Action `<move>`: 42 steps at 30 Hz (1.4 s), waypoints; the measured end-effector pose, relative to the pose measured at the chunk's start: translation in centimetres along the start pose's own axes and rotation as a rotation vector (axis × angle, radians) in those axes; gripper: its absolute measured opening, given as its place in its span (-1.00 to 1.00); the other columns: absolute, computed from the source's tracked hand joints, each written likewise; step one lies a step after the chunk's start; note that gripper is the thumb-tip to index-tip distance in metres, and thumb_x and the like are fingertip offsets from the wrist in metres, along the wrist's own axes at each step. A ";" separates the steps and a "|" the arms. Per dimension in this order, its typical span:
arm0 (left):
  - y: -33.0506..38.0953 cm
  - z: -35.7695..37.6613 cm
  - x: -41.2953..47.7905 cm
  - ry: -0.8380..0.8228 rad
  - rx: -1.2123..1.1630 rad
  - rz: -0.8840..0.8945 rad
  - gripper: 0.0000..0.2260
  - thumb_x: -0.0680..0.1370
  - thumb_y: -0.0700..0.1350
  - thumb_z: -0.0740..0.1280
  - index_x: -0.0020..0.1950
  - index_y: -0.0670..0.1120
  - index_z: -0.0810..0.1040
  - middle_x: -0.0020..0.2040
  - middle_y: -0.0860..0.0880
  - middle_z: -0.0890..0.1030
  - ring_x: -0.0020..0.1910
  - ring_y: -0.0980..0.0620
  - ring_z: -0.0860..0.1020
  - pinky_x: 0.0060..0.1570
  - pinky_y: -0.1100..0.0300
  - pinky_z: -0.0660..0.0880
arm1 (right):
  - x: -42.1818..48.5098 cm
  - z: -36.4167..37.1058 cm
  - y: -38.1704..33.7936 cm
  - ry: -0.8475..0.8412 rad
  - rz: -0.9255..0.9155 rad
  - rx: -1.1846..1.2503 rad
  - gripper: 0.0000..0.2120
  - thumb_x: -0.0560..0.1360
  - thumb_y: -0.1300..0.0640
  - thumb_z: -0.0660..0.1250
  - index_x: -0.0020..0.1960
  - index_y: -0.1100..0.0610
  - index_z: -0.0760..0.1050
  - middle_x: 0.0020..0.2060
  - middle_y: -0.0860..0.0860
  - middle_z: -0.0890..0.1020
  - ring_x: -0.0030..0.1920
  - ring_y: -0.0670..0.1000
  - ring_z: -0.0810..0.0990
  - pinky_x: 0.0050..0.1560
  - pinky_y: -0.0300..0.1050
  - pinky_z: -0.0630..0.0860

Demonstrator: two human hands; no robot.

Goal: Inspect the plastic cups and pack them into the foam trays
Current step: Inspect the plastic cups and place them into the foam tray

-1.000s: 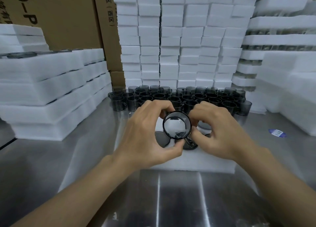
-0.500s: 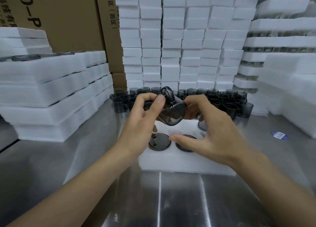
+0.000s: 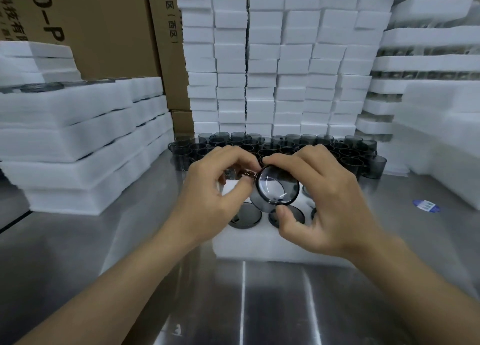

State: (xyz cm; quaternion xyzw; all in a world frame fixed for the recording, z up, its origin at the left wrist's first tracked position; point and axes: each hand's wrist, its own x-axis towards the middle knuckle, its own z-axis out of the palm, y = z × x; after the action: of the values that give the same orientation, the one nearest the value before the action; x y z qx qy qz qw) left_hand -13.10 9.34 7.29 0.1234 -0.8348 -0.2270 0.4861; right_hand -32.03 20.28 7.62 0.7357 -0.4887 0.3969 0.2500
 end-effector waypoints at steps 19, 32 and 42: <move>-0.7 -0.2 -0.5 -0.007 0.247 0.187 -0.84 0.46 -0.17 0.35 0.03 -0.09 0.60 -0.09 0.17 0.56 -0.07 0.11 0.52 -0.06 0.40 0.33 | 0.2 -0.3 0.4 -0.044 -0.073 -0.038 -0.45 0.36 -0.04 0.38 0.26 0.22 0.65 -0.06 0.05 0.57 -0.07 0.09 0.49 -0.02 -0.01 0.50; -0.3 -0.2 -0.5 -0.149 0.221 0.209 -0.48 0.47 0.04 0.57 0.41 0.04 0.55 0.19 0.16 0.60 0.18 0.03 0.59 0.11 0.37 0.37 | -0.4 0.8 1.7 -0.126 0.343 0.295 -0.55 0.61 -0.14 0.09 0.04 0.03 0.71 -0.22 -0.16 0.56 -0.13 -0.02 0.57 -0.11 -0.04 0.43; -1.1 -1.4 0.0 -0.095 0.229 0.166 -0.53 0.44 0.11 0.59 0.30 0.02 0.64 0.12 0.21 0.65 0.11 0.06 0.60 0.06 0.40 0.37 | -0.3 -1.0 2.6 -0.335 0.310 0.257 -0.44 0.49 -0.46 0.32 0.40 -0.26 0.43 0.23 -0.28 0.59 0.26 -0.10 0.57 0.07 -0.11 0.52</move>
State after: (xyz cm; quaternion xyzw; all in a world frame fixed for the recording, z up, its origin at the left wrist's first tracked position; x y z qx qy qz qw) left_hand -11.89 7.99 7.34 0.0978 -0.8846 -0.0948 0.4459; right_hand -34.81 20.15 7.90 0.7333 -0.5757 0.3617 0.0061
